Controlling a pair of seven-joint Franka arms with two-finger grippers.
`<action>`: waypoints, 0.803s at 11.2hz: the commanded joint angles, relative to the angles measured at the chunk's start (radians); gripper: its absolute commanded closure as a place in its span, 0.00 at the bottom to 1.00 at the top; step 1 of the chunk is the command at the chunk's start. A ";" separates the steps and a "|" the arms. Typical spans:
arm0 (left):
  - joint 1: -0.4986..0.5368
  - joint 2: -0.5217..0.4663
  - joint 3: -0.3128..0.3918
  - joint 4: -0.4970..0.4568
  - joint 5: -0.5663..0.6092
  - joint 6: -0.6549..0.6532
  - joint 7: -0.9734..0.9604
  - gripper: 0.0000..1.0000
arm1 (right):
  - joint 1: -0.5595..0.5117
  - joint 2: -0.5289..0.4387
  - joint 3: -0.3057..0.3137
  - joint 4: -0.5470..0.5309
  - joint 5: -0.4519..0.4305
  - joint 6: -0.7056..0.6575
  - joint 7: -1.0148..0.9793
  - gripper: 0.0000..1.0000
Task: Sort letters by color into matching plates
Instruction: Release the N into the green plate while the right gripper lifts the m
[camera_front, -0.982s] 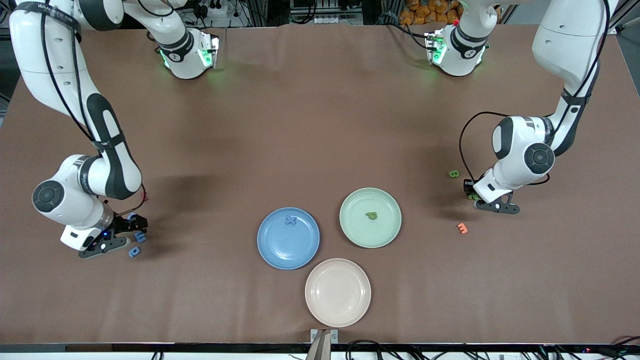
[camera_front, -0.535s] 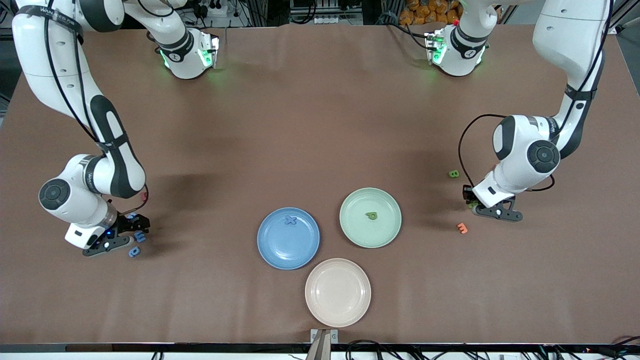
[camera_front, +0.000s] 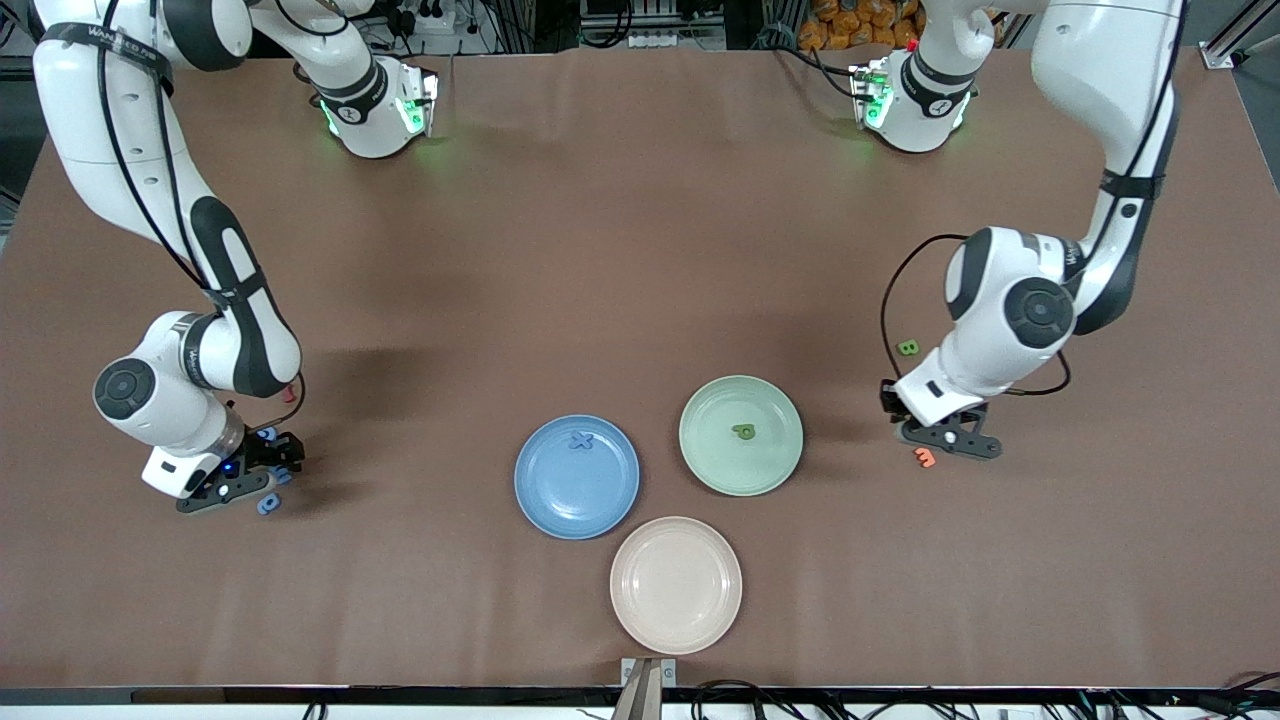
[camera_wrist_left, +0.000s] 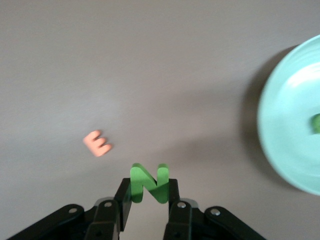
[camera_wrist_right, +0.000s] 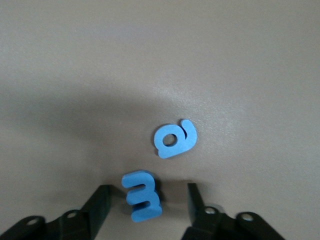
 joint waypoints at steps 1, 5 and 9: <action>-0.084 0.049 0.008 0.079 -0.010 -0.022 -0.087 1.00 | 0.004 0.001 0.008 -0.002 0.001 0.010 0.061 0.48; -0.167 0.141 0.007 0.183 -0.061 -0.021 -0.196 1.00 | 0.004 0.001 0.008 -0.002 0.004 0.012 0.065 0.64; -0.203 0.238 0.005 0.260 -0.064 -0.021 -0.208 1.00 | 0.003 -0.001 0.008 -0.001 0.004 0.010 0.075 0.75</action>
